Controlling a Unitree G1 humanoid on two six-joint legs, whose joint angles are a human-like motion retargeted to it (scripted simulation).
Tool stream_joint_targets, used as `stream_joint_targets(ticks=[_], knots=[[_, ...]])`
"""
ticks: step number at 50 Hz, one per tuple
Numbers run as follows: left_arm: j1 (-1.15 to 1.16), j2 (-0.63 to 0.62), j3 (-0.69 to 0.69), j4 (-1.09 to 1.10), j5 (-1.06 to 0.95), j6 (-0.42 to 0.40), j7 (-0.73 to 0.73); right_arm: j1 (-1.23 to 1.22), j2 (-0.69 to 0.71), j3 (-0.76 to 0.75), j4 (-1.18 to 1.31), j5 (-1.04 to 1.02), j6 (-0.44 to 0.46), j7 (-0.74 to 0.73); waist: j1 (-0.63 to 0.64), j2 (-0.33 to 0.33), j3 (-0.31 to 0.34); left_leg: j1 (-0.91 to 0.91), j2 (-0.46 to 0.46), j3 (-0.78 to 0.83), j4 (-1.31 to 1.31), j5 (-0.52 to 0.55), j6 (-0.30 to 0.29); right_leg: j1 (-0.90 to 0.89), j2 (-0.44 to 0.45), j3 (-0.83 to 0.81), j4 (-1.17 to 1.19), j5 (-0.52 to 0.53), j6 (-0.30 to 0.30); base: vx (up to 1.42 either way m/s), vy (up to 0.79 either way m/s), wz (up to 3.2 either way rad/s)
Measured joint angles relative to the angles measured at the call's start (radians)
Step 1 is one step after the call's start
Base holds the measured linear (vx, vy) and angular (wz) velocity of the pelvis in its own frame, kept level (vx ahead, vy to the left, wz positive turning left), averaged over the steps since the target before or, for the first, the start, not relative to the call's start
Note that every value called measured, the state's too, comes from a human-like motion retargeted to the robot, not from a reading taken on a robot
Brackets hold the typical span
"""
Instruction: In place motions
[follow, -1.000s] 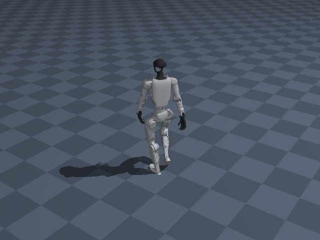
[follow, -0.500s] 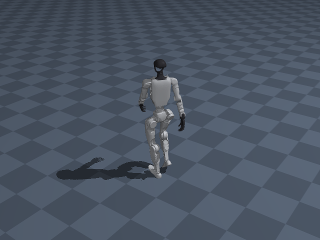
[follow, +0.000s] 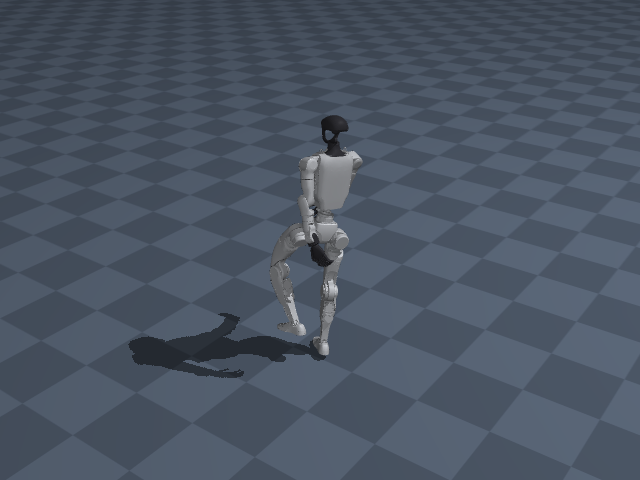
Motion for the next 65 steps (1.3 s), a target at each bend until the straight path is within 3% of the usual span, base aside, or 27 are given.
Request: stream_joint_targets(ticks=[3, 7, 13, 16, 20, 25, 30, 35, 39, 40, 45, 50, 53, 57, 58, 62, 65], knots=[[0.060, 0.003, 0.010, 0.023, 0.081, 0.032, -0.020, -0.132, 0.006, -0.072, -0.058, 0.025, 0.010, -0.004, 0.095, -0.023, 0.031, -0.208, 0.068, 0.058, 0.269, -0.064, 0.033, -0.019, -0.017, 0.009, 0.005, 0.010, -0.023, -0.06, -0.11, -0.41], [0.128, 0.005, 0.038, 0.023, 0.161, 0.058, -0.065, -0.307, -0.006, -0.101, -0.120, 0.051, 0.002, 0.008, 0.225, -0.073, 0.086, -0.464, 0.097, 0.088, 0.475, -0.072, 0.026, -0.045, -0.077, 0.039, 0.027, 0.013, -0.038, -0.08, -0.09, -0.77], [0.156, 0.007, 0.081, 0.023, 0.130, 0.088, -0.058, -0.445, -0.068, -0.090, -0.153, -0.056, -0.032, -0.053, 0.351, -0.110, 0.132, -0.578, 0.087, 0.103, 0.496, -0.066, -0.001, -0.062, -0.148, 0.045, 0.066, 0.003, -0.047, 0.02, -0.03, -0.25], [0.129, 0.013, 0.096, 0.023, 0.105, 0.073, -0.070, -0.452, -0.068, -0.081, -0.147, -0.102, -0.043, -0.129, 0.332, -0.100, 0.106, -0.531, 0.099, 0.095, 0.462, -0.073, 0.007, -0.049, -0.131, 0.028, 0.055, -0.005, -0.045, 0.06, -0.06, 0.45], [0.080, 0.024, 0.099, 0.023, 0.097, 0.047, -0.076, -0.394, -0.026, -0.110, -0.106, -0.099, -0.063, -0.196, 0.261, -0.084, 0.014, -0.425, 0.065, 0.068, 0.333, -0.054, -0.004, -0.040, -0.098, -0.023, 0.015, -0.013, -0.032, 0.09, -0.05, 0.80], [-0.015, 0.051, 0.089, 0.017, 0.074, 0.030, -0.083, -0.271, 0.015, -0.178, -0.019, 0.071, -0.049, -0.070, 0.161, -0.060, -0.078, -0.244, -0.064, -0.022, 0.050, -0.029, -0.041, -0.026, -0.065, -0.114, -0.023, -0.020, -0.013, 0.08, 0.02, 0.91], [-0.091, 0.057, 0.057, -0.065, 0.027, -0.019, -0.074, -0.170, 0.034, -0.199, 0.030, 0.165, -0.033, -0.014, 0.092, -0.029, -0.078, 0.022, -0.143, -0.116, -0.319, 0.013, -0.048, 0.004, -0.031, -0.170, -0.042, -0.023, 0.002, -0.05, 0.07, 0.37], [-0.113, 0.067, 0.006, -0.125, 0.025, -0.029, -0.070, -0.072, 0.058, -0.146, 0.050, 0.109, -0.042, -0.026, 0.016, 0.016, -0.092, 0.273, -0.166, -0.242, -0.687, 0.046, -0.058, 0.019, 0.024, -0.187, -0.048, -0.027, 0.014, -0.02, 0.15, 0.01], [-0.140, 0.070, -0.028, -0.144, 0.034, -0.032, -0.063, 0.004, 0.057, -0.109, 0.060, 0.058, -0.040, -0.005, -0.031, 0.043, -0.086, 0.424, -0.170, -0.281, -0.911, -0.110, -0.024, 0.036, 0.059, -0.194, -0.043, -0.033, 0.024, -0.09, 0.19, -0.04], [-0.150, 0.068, -0.037, -0.144, 0.036, -0.034, -0.060, 0.025, 0.054, -0.105, 0.061, 0.043, -0.041, -0.004, -0.039, 0.046, -0.084, 0.447, -0.176, -0.286, -0.950, -0.127, -0.006, 0.042, 0.061, -0.195, -0.043, -0.035, 0.029, -0.08, 0.18, 0.15], [-0.239, 0.059, -0.103, -0.070, 0.027, -0.040, -0.040, 0.169, 0.022, -0.107, 0.082, -0.076, -0.049, -0.017, -0.128, 0.052, -0.114, 0.445, -0.182, -0.360, -1.012, -0.100, -0.020, 0.041, 0.046, -0.248, -0.037, -0.036, 0.057, -0.07, 0.23, 0.54], [-0.339, 0.050, -0.234, -0.054, 0.013, -0.051, -0.012, 0.321, -0.029, -0.124, 0.187, -0.161, -0.035, -0.012, -0.072, 0.019, -0.054, 0.480, -0.210, -0.344, -0.975, -0.124, 0.023, 0.062, 0.002, -0.256, 0.028, -0.046, 0.071, -0.10, 0.21, -0.34], [-0.390, 0.032, -0.303, -0.094, -0.017, -0.069, 0.007, 0.422, -0.053, -0.146, 0.251, -0.267, 0.001, 0.002, -0.058, 0.035, -0.029, 0.511, -0.201, -0.341, -0.956, -0.147, 0.045, 0.035, -0.016, -0.247, 0.152, 0.000, 0.045, -0.05, 0.22, -0.49], [-0.512, 0.012, -0.327, -0.212, -0.086, -0.096, 0.053, 0.537, -0.097, -0.148, 0.308, -0.398, 0.000, -0.004, -0.109, 0.112, 0.024, 0.540, -0.127, -0.351, -0.938, -0.161, 0.039, -0.174, -0.049, -0.152, 0.606, 0.317, -0.016, -0.15, 0.23, -0.23], [-0.550, 0.017, -0.336, -0.252, -0.092, -0.120, 0.067, 0.563, -0.107, -0.149, 0.319, -0.421, 0.002, -0.014, -0.146, 0.135, 0.048, 0.544, -0.108, -0.370, -0.930, -0.157, 0.040, -0.243, -0.014, -0.093, 0.711, 0.391, -0.042, -0.27, 0.25, 0.54], [-0.746, 0.092, -0.347, -0.401, -0.042, -0.183, 0.148, 0.635, -0.149, -0.181, 0.377, -0.466, 0.036, -0.029, -0.324, 0.208, 0.130, 0.508, -0.047, -0.407, -0.897, -0.136, 0.068, -0.546, -0.033, -0.092, 1.188, 0.314, -0.066, -0.29, 0.20, 0.83], [-0.864, 0.125, -0.340, -0.503, 0.005, -0.223, 0.204, 0.691, -0.172, -0.218, 0.440, -0.427, 0.065, -0.002, -0.450, 0.257, 0.186, 0.463, 0.034, -0.393, -0.876, -0.114, 0.074, -0.774, -0.027, -0.112, 1.412, 0.274, -0.059, -0.17, 0.11, 1.19]])
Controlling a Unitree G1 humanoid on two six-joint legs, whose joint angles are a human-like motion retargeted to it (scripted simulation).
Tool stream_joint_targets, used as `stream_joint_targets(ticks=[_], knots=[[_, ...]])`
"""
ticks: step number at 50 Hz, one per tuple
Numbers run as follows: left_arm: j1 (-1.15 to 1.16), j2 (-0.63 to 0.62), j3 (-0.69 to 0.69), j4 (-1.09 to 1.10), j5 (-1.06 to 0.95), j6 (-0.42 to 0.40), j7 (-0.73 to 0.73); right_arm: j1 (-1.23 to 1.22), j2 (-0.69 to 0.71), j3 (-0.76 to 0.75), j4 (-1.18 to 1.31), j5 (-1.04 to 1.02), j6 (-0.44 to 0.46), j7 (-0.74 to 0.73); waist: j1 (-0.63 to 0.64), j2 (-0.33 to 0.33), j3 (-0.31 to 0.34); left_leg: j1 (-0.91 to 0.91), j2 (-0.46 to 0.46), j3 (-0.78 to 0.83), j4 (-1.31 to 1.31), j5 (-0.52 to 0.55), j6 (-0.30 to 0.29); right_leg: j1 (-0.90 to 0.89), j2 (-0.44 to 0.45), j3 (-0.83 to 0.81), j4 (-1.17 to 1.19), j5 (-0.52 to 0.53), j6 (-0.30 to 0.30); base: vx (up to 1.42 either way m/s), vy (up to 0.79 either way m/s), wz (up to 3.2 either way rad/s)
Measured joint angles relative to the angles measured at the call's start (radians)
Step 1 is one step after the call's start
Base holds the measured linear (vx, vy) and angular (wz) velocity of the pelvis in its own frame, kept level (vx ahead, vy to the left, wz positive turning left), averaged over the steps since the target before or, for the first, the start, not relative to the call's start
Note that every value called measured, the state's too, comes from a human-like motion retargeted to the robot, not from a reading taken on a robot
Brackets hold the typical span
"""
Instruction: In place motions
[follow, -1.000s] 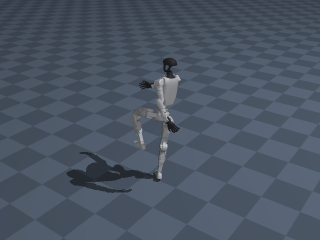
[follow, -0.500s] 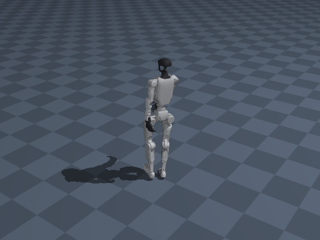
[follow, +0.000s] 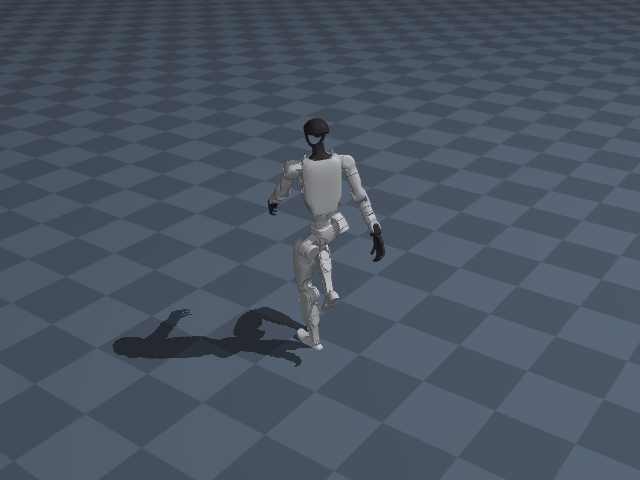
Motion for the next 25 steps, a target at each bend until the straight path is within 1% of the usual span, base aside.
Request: stream_joint_targets(ticks=[3, 5, 8, 10, 15, 18, 20, 22, 25], knots=[[-0.085, 0.022, -0.033, -0.073, -0.027, -0.028, 0.015, 0.069, -0.006, -0.049, 0.013, 0.054, 0.069, 0.040, -0.096, 0.028, 0.049, -0.035, 0.072, 0.007, 0.013, 0.011, -0.010, -0.144, -0.020, -0.048, 0.069, -0.027, 0.002, -0.04, 0.05, 1.21], [-0.123, 0.016, -0.036, -0.090, -0.036, -0.034, 0.008, 0.105, -0.006, -0.079, 0.013, 0.089, 0.103, 0.050, -0.126, 0.035, 0.070, -0.043, 0.097, 0.014, 0.029, 0.004, -0.006, -0.181, -0.044, -0.077, 0.061, -0.038, -0.021, 0.02, 0.03, 0.59], [-0.144, 0.001, -0.042, -0.062, -0.039, -0.029, -0.025, 0.124, -0.004, -0.112, 0.013, 0.147, 0.136, 0.034, -0.107, 0.032, 0.057, -0.039, 0.090, 0.012, 0.038, -0.004, 0.000, -0.185, -0.032, -0.060, 0.001, -0.049, -0.052, 0.03, -0.03, -0.20], [-0.135, -0.015, -0.047, -0.028, -0.041, -0.007, -0.044, 0.112, -0.001, -0.125, 0.013, 0.178, 0.131, 0.018, -0.082, 0.019, 0.037, -0.023, 0.074, 0.020, 0.027, -0.006, -0.002, -0.146, -0.007, -0.029, -0.058, -0.043, -0.046, 0.03, -0.05, -0.50], [-0.025, -0.038, -0.035, 0.066, -0.022, 0.009, -0.102, 0.023, 0.020, -0.115, -0.034, 0.186, 0.044, 0.040, -0.025, -0.015, -0.034, 0.017, 0.019, 0.066, -0.025, -0.010, -0.006, 0.083, 0.024, 0.016, -0.285, 0.024, 0.018, 0.06, -0.02, -0.61], [0.071, -0.073, -0.030, 0.129, -0.012, 0.020, -0.104, -0.022, 0.037, -0.094, -0.091, 0.177, -0.011, 0.049, 0.038, -0.024, -0.099, 0.026, -0.026, 0.076, -0.055, -0.014, -0.005, 0.256, 0.048, 0.013, -0.483, 0.058, 0.034, 0.17, 0.00, -0.72], [0.139, -0.091, -0.027, 0.181, -0.008, 0.024, -0.123, -0.089, 0.041, -0.049, -0.089, 0.201, -0.028, 0.020, 0.101, -0.039, -0.148, 0.028, -0.058, 0.106, -0.067, -0.025, -0.011, 0.353, 0.068, 0.040, -0.628, 0.089, 0.044, 0.16, 0.04, -0.99], [0.202, -0.113, -0.020, 0.230, -0.006, 0.039, -0.133, -0.159, 0.045, 0.005, -0.070, 0.225, -0.025, -0.019, 0.145, -0.051, -0.198, 0.021, -0.098, 0.102, -0.081, -0.026, -0.012, 0.439, 0.076, 0.064, -0.771, 0.103, 0.058, 0.19, -0.01, -0.70], [0.309, -0.141, 0.031, 0.290, 0.017, 0.071, -0.145, -0.269, 0.069, 0.063, -0.037, 0.234, -0.018, -0.063, 0.207, -0.087, -0.263, 0.024, -0.159, 0.121, -0.110, -0.027, -0.017, 0.558, 0.062, 0.092, -0.981, 0.114, 0.078, 0.23, -0.05, -0.60]])
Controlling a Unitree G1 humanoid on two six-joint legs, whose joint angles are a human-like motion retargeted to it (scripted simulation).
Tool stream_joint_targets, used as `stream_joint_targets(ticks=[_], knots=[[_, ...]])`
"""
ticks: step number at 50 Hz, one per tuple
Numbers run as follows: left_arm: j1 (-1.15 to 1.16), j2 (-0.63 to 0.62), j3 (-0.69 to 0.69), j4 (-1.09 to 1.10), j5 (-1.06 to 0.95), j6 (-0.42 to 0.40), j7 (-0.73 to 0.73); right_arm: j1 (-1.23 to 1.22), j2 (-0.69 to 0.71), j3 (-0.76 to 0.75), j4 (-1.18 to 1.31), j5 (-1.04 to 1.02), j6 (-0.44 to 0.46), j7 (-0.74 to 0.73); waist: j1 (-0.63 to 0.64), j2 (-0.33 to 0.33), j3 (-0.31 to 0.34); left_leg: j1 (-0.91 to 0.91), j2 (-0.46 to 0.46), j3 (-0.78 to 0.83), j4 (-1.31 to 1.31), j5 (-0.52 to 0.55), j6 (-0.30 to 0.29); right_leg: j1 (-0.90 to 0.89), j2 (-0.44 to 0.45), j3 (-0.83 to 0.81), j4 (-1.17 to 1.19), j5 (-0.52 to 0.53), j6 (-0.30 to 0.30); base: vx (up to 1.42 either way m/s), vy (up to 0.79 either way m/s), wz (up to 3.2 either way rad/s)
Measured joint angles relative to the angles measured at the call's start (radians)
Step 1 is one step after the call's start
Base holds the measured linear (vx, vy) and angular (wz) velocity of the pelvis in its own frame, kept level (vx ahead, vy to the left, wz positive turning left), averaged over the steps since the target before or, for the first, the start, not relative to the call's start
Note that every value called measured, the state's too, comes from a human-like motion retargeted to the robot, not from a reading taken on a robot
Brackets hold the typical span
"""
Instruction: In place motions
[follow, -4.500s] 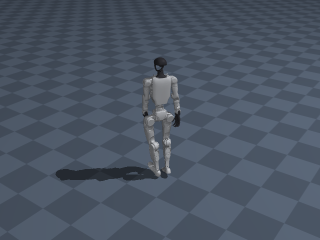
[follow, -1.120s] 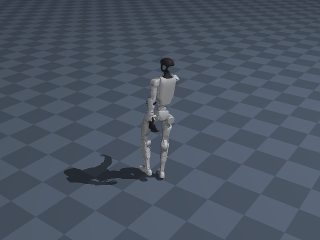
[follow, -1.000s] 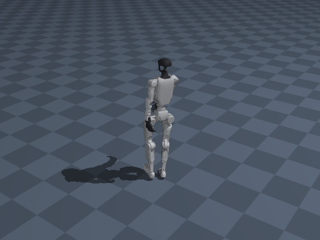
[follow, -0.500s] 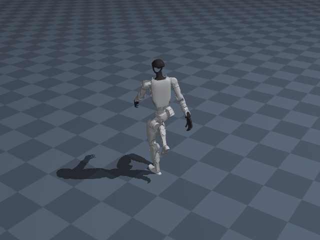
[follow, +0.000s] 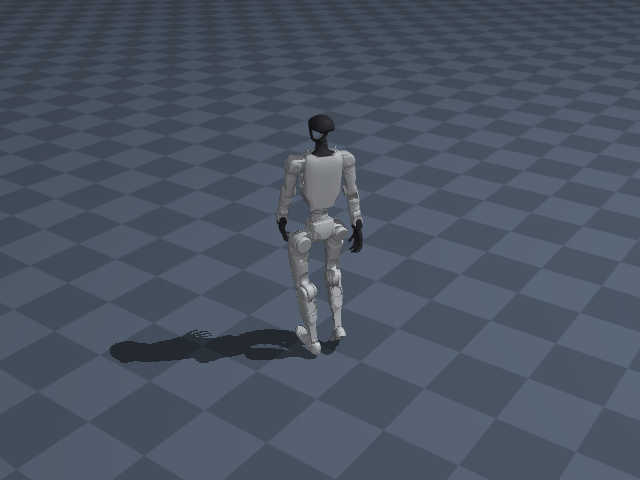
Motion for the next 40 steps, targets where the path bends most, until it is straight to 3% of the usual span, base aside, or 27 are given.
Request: stream_joint_targets(ticks=[3, 7, 10, 13, 15, 18, 20, 24, 27, 30, 34, 40], knots=[[0.121, -0.004, 0.067, 0.045, 0.007, 0.024, -0.015, -0.118, 0.026, 0.057, -0.004, 0.048, -0.005, 0.006, 0.060, -0.043, -0.051, -0.010, -0.044, 0.047, -0.019, -0.005, -0.016, 0.093, -0.020, -0.021, -0.183, -0.202, 0.059, 0.25, -0.15, -0.66], [0.305, 0.040, 0.144, 0.112, -0.001, 0.053, -0.106, -0.295, 0.078, 0.109, -0.100, 0.105, -0.004, 0.045, 0.118, -0.068, -0.043, 0.013, -0.046, 0.126, -0.003, -0.025, -0.043, 0.170, -0.022, -0.096, -0.322, -0.375, 0.029, 0.22, -0.21, -0.70], [0.456, 0.076, 0.189, 0.177, 0.017, 0.094, -0.180, -0.426, 0.128, 0.149, -0.219, 0.125, 0.009, 0.072, 0.107, -0.069, -0.026, -0.015, -0.024, 0.164, 0.131, 0.004, -0.055, 0.207, -0.005, -0.080, -0.363, -0.417, 0.009, 0.26, -0.27, -0.26], [0.555, 0.095, 0.278, 0.231, 0.101, 0.141, -0.175, -0.565, 0.168, 0.157, -0.340, 0.172, 0.022, 0.054, 0.106, -0.070, -0.006, -0.236, 0.063, 0.208, 0.545, 0.242, -0.091, 0.199, -0.022, -0.037, -0.364, -0.417, 0.022, 0.09, -0.25, -0.06], [0.608, 0.115, 0.320, 0.235, 0.141, 0.140, -0.141, -0.682, 0.165, 0.145, -0.403, 0.257, 0.015, 0.013, 0.194, -0.102, 0.049, -0.395, 0.106, 0.221, 0.790, 0.448, -0.053, 0.213, -0.042, 0.003, -0.371, -0.421, 0.020, -0.11, -0.33, -0.80], [0.668, 0.167, 0.356, 0.235, 0.128, 0.166, -0.101, -0.821, 0.153, 0.074, -0.493, 0.347, 0.017, -0.029, 0.282, -0.164, 0.141, -0.634, 0.198, 0.312, 1.204, 0.296, 0.011, 0.242, -0.066, 0.005, -0.357, -0.423, -0.011, -0.05, -0.37, -0.15], [0.677, 0.195, 0.378, 0.235, 0.115, 0.220, -0.105, -0.894, 0.122, 0.026, -0.551, 0.386, 0.001, -0.053, 0.413, -0.210, 0.199, -0.804, 0.268, 0.359, 1.389, 0.213, 0.039, 0.225, -0.091, 0.064, -0.319, -0.439, -0.029, -0.10, -0.27, -0.80], [0.696, 0.209, 0.420, 0.235, 0.037, 0.190, -0.162, -0.989, 0.034, 0.029, -0.643, 0.428, -0.032, -0.064, 0.664, -0.296, 0.322, -1.098, 0.306, 0.391, 1.524, 0.144, 0.014, 0.150, -0.198, 0.174, -0.203, -0.471, -0.051, 0.02, -0.17, -1.34], [0.712, 0.166, 0.490, 0.235, -0.054, 0.160, -0.185, -1.044, 0.014, 0.061, -0.656, 0.348, -0.053, -0.071, 0.725, -0.341, 0.374, -1.207, 0.271, 0.396, 1.513, 0.123, -0.030, 0.075, -0.268, 0.224, -0.097, -0.501, -0.070, 0.09, 0.03, -0.64], [0.717, 0.116, 0.541, 0.235, -0.154, 0.155, -0.170, -1.061, 0.042, 0.094, -0.632, 0.261, -0.048, -0.114, 0.684, -0.356, 0.330, -1.195, 0.274, 0.419, 1.505, 0.122, -0.020, 0.051, -0.272, 0.228, -0.066, -0.520, -0.072, 0.14, 0.03, 0.15], [0.693, 0.084, 0.541, 0.231, -0.156, 0.141, -0.186, -1.010, 0.087, 0.119, -0.602, 0.237, -0.074, -0.151, 0.599, -0.343, 0.200, -1.041, 0.280, 0.428, 1.458, 0.130, -0.020, 0.072, -0.227, 0.175, -0.152, -0.499, -0.055, 0.10, -0.02, 0.54], [0.619, 0.095, 0.461, 0.185, -0.067, 0.118, -0.209, -0.838, 0.148, 0.112, -0.543, 0.183, -0.111, -0.116, 0.456, -0.246, 0.028, -0.652, 0.198, 0.349, 1.127, 0.171, -0.045, 0.146, -0.102, 0.053, -0.282, -0.470, -0.035, 0.13, -0.01, 0.73]])
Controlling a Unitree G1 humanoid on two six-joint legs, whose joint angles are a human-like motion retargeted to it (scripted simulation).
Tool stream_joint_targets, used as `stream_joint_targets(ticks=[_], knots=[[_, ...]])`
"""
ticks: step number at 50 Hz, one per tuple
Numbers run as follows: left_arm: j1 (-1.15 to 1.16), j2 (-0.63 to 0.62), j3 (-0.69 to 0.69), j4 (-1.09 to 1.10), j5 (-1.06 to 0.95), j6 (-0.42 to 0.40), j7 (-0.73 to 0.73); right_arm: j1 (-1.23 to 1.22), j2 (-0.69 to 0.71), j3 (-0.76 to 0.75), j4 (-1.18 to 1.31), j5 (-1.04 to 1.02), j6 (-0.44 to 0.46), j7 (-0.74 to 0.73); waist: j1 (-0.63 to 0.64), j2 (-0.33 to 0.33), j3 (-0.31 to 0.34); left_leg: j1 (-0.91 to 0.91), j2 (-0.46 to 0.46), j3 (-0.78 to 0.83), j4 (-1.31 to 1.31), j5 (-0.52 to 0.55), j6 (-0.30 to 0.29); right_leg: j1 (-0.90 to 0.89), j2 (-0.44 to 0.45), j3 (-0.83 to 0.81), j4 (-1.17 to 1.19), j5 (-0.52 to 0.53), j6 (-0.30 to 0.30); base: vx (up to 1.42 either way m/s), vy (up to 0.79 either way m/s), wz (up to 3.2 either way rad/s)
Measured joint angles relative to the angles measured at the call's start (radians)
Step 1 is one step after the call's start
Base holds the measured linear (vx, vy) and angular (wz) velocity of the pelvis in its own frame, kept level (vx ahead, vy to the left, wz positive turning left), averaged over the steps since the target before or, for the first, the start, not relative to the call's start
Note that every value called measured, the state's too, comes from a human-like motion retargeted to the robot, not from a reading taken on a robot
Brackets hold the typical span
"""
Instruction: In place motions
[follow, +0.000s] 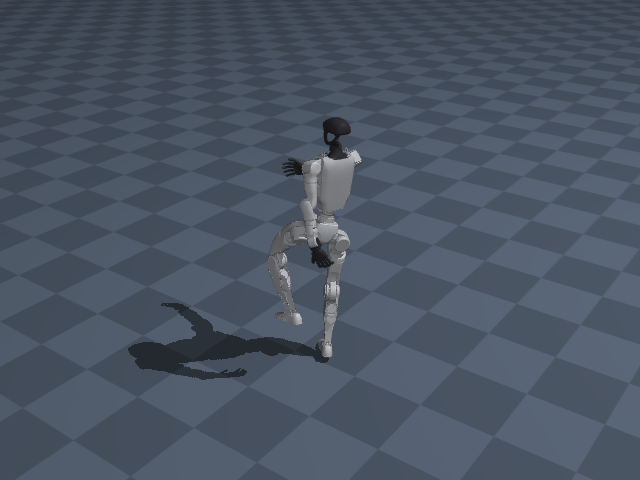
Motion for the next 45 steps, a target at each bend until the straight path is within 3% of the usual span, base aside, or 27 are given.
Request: stream_joint_targets(ticks=[6, 10, 15, 17, 20, 22, 23, 25, 29, 32, 35, 37, 41, 45], knots=[[-0.062, 0.001, -0.082, -0.044, 0.009, -0.029, 0.065, 0.250, 0.031, 0.039, 0.009, -0.092, 0.004, 0.008, -0.223, 0.115, -0.097, 0.418, -0.193, -0.256, -0.583, 0.082, 0.000, 0.110, 0.085, -0.130, -0.077, -0.006, 0.051, 0.10, 0.14, 0.90], [-0.136, -0.001, -0.136, -0.047, -0.045, -0.091, 0.174, 0.409, 0.029, 0.075, 0.038, -0.093, 0.003, 0.054, -0.292, 0.167, -0.121, 0.643, -0.212, -0.315, -0.948, -0.138, -0.016, 0.115, 0.128, -0.162, -0.069, -0.009, 0.069, -0.06, 0.23, 0.23], [-0.311, -0.007, -0.299, 0.028, -0.120, -0.176, 0.249, 0.653, -0.042, -0.006, 0.123, -0.274, -0.027, 0.102, -0.374, 0.201, -0.095, 0.713, -0.220, -0.434, -1.098, -0.136, 0.012, 0.124, 0.119, -0.246, 0.024, 0.009, 0.090, -0.14, 0.28, 0.91], [-0.404, -0.008, -0.384, 0.021, -0.129, -0.189, 0.235, 0.729, -0.067, -0.058, 0.221, -0.395, 0.032, 0.060, -0.384, 0.212, -0.038, 0.730, -0.220, -0.472, -1.089, -0.127, 0.023, 0.110, 0.098, -0.262, 0.137, 0.130, 0.088, -0.29, 0.33, 0.53], [-0.585, -0.036, -0.412, -0.037, -0.105, -0.215, 0.251, 0.824, -0.114, -0.121, 0.386, -0.559, 0.165, 0.037, -0.360, 0.254, 0.063, 0.755, -0.180, -0.482, -1.083, -0.139, 0.013, -0.089, 0.012, -0.221, 0.545, 0.466, 0.034, -0.39, 0.37, -0.04], [-0.681, -0.051, -0.442, -0.115, -0.149, -0.254, 0.255, 0.938, -0.145, -0.105, 0.483, -0.623, 0.221, 0.009, -0.414, 0.287, 0.077, 0.743, -0.162, -0.494, -1.090, -0.132, 0.016, -0.316, 0.071, -0.052, 0.796, 0.584, 0.032, -0.15, 0.41, 0.52], [-0.740, -0.042, -0.451, -0.156, -0.184, -0.248, 0.246, 0.991, -0.164, -0.104, 0.526, -0.658, 0.252, 0.006, -0.464, 0.299, 0.086, 0.729, -0.169, -0.508, -1.081, -0.130, 0.028, -0.418, -0.006, -0.085, 0.963, 0.515, -0.003, -0.14, 0.45, 1.05], [-0.856, -0.040, -0.379, -0.257, -0.219, -0.212, 0.233, 1.072, -0.192, -0.108, 0.593, -0.711, 0.329, 0.046, -0.593, 0.333, 0.139, 0.689, -0.150, -0.542, -1.056, -0.113, 0.038, -0.610, -0.078, -0.087, 1.216, 0.421, -0.036, -0.31, 0.35, 1.37], [-1.058, -0.030, -0.340, -0.490, -0.310, -0.258, 0.168, 1.233, -0.248, -0.173, 0.593, -0.700, 0.430, 0.224, -0.796, 0.426, 0.358, 0.646, 0.010, -0.497, -0.961, -0.113, 0.038, -0.892, -0.085, -0.142, 1.439, 0.331, -0.085, -0.30, 0.30, 1.16], [-1.138, 0.054, -0.389, -0.589, -0.249, -0.257, 0.233, 1.326, -0.289, -0.239, 0.593, -0.585, 0.485, 0.228, -0.898, 0.475, 0.433, 0.563, 0.113, -0.471, -0.869, -0.150, 0.032, -1.071, -0.088, -0.214, 1.437, 0.277, -0.152, -0.08, 0.16, 0.27], [-1.171, 0.091, -0.419, -0.615, -0.174, -0.210, 0.332, 1.380, -0.305, -0.316, 0.593, -0.389, 0.487, 0.118, -0.909, 0.509, 0.424, 0.505, 0.155, -0.488, -0.833, -0.168, 0.024, -1.145, -0.052, -0.261, 1.337, 0.255, -0.187, -0.02, -0.08, -0.47], [-1.168, 0.078, -0.440, -0.616, -0.182, -0.194, 0.322, 1.369, -0.288, -0.360, 0.593, -0.252, 0.442, 0.042, -0.882, 0.481, 0.400, 0.524, 0.134, -0.475, -0.860, -0.162, 0.017, -1.126, -0.031, -0.241, 1.283, 0.255, -0.181, -0.10, -0.14, -0.51], [-1.101, 0.017, -0.430, -0.591, -0.240, -0.184, 0.222, 1.281, -0.241, -0.396, 0.590, -0.111, 0.328, 0.030, -0.835, 0.436, 0.319, 0.561, 0.086, -0.440, -0.951, -0.139, 0.006, -0.969, 0.018, -0.227, 1.153, 0.282, -0.114, -0.07, -0.08, -0.54], [-0.971, -0.020, -0.423, -0.545, -0.271, -0.223, 0.203, 1.134, -0.193, -0.386, 0.527, -0.114, 0.237, 0.210, -0.739, 0.393, 0.253, 0.618, 0.039, -0.373, -1.010, -0.142, 0.006, -0.741, 0.113, -0.167, 1.005, 0.342, -0.007, 0.00, -0.03, -1.15]])
